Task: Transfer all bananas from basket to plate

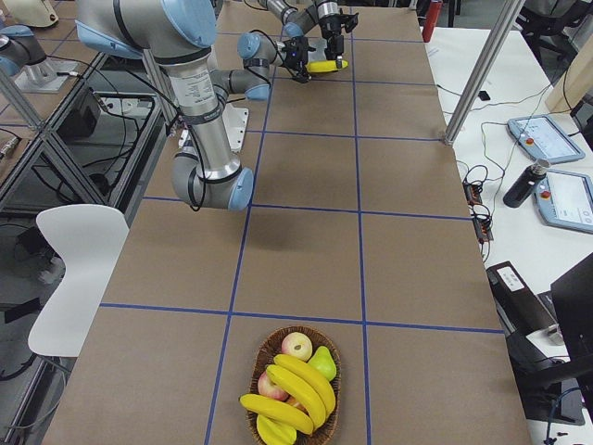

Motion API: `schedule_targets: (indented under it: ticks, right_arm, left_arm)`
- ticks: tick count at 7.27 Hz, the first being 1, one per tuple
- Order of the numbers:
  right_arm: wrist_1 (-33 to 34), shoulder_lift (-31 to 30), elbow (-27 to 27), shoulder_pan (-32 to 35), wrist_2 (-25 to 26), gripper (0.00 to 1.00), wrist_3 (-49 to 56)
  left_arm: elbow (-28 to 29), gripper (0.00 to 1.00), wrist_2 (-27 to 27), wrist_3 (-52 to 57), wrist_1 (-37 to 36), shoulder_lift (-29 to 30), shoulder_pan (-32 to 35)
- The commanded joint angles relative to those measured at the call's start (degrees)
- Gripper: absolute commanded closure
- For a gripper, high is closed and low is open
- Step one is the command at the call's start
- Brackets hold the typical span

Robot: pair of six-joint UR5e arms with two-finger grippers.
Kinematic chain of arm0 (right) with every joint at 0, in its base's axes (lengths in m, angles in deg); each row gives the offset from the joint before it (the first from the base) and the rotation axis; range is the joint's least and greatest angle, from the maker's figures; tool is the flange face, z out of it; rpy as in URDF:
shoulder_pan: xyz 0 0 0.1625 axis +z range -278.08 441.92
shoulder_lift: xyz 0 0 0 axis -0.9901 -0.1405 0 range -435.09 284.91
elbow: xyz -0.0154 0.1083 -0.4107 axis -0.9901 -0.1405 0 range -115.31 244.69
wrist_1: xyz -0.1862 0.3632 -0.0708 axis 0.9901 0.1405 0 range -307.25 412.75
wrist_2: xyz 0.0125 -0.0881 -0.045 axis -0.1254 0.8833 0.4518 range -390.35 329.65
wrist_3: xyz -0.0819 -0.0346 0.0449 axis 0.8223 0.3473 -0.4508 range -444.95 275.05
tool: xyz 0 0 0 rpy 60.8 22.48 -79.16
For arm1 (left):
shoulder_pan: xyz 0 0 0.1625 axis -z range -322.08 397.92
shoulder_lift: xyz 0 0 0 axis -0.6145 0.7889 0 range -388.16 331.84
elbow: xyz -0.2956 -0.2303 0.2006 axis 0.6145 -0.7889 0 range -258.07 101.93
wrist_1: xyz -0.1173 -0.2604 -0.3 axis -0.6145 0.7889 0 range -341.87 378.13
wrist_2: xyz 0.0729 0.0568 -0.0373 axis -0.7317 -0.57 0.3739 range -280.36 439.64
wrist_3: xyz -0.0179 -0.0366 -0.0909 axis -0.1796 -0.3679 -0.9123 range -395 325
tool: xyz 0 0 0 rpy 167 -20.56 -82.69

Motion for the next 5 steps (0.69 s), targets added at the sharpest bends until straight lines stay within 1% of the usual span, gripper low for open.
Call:
schedule_targets:
  ticks: [1,2,3,4,5]
  right_arm:
    - [0.28,-3.98,0.04,5.75,-8.08,0.0,-0.06]
    - [0.37,-6.96,-0.22,10.22,-13.78,0.0,0.03]
    - [0.63,-10.04,-0.49,15.75,-21.24,0.0,0.11]
    - [5.51,-11.64,-0.58,22.42,-30.97,0.0,1.86]
    - [11.82,-12.17,-0.49,27.36,-36.81,0.0,7.79]
  left_arm:
    - [-0.16,1.0,0.09,0.65,0.07,-0.56,0.59]
    - [-0.42,1.0,0.43,0.91,0.07,-2.21,1.03]
    - [-1.3,1.0,0.7,1.0,0.15,-4.93,1.73]
    - [-2.96,1.0,0.7,1.53,0.07,-9.13,2.34]
    - [-4.37,1.0,0.7,5.97,0.07,-14.22,2.7]
